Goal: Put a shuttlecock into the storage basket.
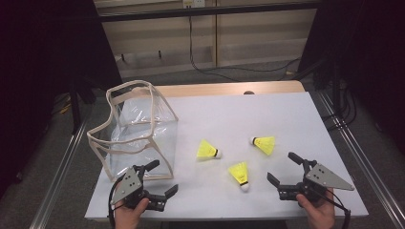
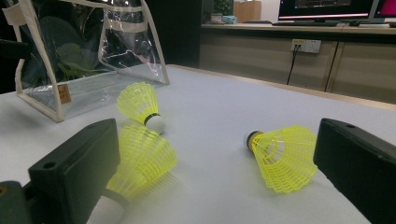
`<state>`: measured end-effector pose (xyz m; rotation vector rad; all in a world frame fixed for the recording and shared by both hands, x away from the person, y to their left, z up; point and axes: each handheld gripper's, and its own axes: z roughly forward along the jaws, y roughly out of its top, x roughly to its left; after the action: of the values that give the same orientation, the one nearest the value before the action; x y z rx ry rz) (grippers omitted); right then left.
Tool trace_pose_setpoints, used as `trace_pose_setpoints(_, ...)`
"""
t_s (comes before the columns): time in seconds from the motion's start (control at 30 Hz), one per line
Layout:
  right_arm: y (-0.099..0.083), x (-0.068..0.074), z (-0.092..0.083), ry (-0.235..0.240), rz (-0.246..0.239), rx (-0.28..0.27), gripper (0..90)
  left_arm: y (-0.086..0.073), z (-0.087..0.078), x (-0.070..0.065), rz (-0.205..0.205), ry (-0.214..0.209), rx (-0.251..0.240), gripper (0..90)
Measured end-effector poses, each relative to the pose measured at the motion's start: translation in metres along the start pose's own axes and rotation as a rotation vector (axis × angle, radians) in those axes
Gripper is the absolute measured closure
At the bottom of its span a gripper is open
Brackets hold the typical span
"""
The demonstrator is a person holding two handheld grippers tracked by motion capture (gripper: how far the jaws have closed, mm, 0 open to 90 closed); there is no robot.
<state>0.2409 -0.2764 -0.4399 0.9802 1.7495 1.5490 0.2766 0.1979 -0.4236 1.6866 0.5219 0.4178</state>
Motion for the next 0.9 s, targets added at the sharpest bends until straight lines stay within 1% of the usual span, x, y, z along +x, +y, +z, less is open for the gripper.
trace_pose_setpoints(0.07, 0.0, 0.0, 0.0, -0.002, 0.001, 0.0, 0.3, 0.0, 0.001, -0.001, 0.004, -0.007, 0.001, 1.1)
trace_pose_setpoints(0.13, 0.0, 0.0, 0.0, 0.0, -0.001, -0.001, 0.4, 0.001, 0.002, -0.002, 0.005, -0.023, 0.008, 1.3)
trace_pose_setpoints(0.2, 0.0, 0.0, 0.0, 0.0, -0.006, 0.0, 0.3, 0.001, 0.004, -0.004, 0.009, -0.024, 0.007, 1.3)
trace_pose_setpoints(0.27, 0.0, 0.0, 0.0, 0.0, -0.005, -0.001, 0.3, 0.002, 0.005, -0.005, 0.004, -0.042, 0.007, 1.4)
trace_pose_setpoints(0.43, 0.001, 0.0, 0.0, -0.001, -0.002, -0.007, 0.3, 0.002, 0.009, -0.006, 0.014, -0.052, 0.023, 1.3)
trace_pose_setpoints(0.53, 0.001, 0.0, 0.001, 0.001, 0.001, -0.007, 0.4, 0.002, 0.011, -0.008, 0.004, -0.069, 0.025, 1.3)
trace_pose_setpoints(0.73, 0.001, 0.0, 0.002, 0.003, -0.006, -0.004, 0.3, 0.003, 0.014, -0.011, -0.002, -0.082, 0.032, 1.4)
trace_pose_setpoints(0.8, 0.001, 0.0, 0.002, 0.005, -0.007, -0.006, 0.3, 0.003, 0.014, -0.011, 0.003, -0.089, 0.04, 1.4)
trace_pose_setpoints(0.9, 0.001, 0.001, 0.002, 0.004, -0.001, -0.007, 0.4, 0.004, 0.016, -0.013, 0.004, -0.098, 0.038, 1.4)
